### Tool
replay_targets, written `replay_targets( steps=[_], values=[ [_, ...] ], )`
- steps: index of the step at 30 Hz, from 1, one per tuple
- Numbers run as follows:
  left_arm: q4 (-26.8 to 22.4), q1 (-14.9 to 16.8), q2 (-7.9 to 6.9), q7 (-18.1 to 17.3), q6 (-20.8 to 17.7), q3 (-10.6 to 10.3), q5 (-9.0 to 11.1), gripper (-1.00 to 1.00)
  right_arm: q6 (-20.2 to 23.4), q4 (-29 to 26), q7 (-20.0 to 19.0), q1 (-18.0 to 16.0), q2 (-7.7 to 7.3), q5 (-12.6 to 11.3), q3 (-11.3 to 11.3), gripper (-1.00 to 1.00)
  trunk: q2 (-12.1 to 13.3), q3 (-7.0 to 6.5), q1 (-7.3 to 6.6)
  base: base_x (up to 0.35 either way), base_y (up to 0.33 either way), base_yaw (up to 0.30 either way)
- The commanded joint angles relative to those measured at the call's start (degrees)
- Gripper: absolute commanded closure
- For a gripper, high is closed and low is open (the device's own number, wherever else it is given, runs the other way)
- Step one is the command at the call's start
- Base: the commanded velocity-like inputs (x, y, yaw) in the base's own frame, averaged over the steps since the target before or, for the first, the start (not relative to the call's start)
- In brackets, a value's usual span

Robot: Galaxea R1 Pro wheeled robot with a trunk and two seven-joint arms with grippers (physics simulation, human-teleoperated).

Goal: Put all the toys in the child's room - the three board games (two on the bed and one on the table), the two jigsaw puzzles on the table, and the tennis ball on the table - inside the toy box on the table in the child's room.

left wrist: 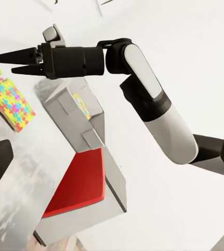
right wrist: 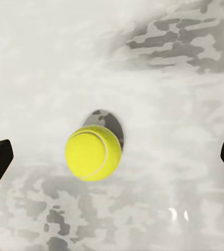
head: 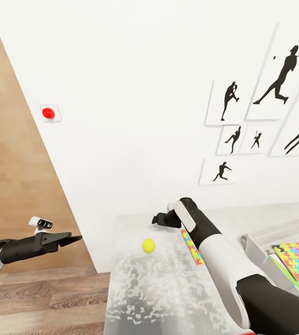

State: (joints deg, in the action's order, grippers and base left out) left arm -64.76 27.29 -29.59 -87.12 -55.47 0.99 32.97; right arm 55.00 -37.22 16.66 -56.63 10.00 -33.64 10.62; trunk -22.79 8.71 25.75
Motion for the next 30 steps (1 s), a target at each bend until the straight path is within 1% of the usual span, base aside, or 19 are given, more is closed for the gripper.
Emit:
replay_targets(
  steps=[1,11,30],
  values=[
    [0.02,0.04,-0.03,-0.16,-0.6,-0.03,0.07,-1.0,0.11,-0.04,0.57,-0.06,0.0,-0.56,0.1,-1.0,-0.13,0.22,0.03,0.0,0.007,0.0],
    [0.15,0.04,-0.03,-0.16,-0.6,-0.02,0.07,-1.0,0.11,-0.05,0.57,-0.06,0.0,-0.55,0.18,-1.0,-0.13,1.17,0.03,0.0,0.117,0.0],
    [0.16,0.04,-0.03,-0.16,-0.6,-0.02,0.07,-1.0,0.11,-0.31,0.57,-0.06,0.0,-0.47,0.5,-1.0,-0.13,2.97,0.03,0.0,0.035,0.0]
  ],
)
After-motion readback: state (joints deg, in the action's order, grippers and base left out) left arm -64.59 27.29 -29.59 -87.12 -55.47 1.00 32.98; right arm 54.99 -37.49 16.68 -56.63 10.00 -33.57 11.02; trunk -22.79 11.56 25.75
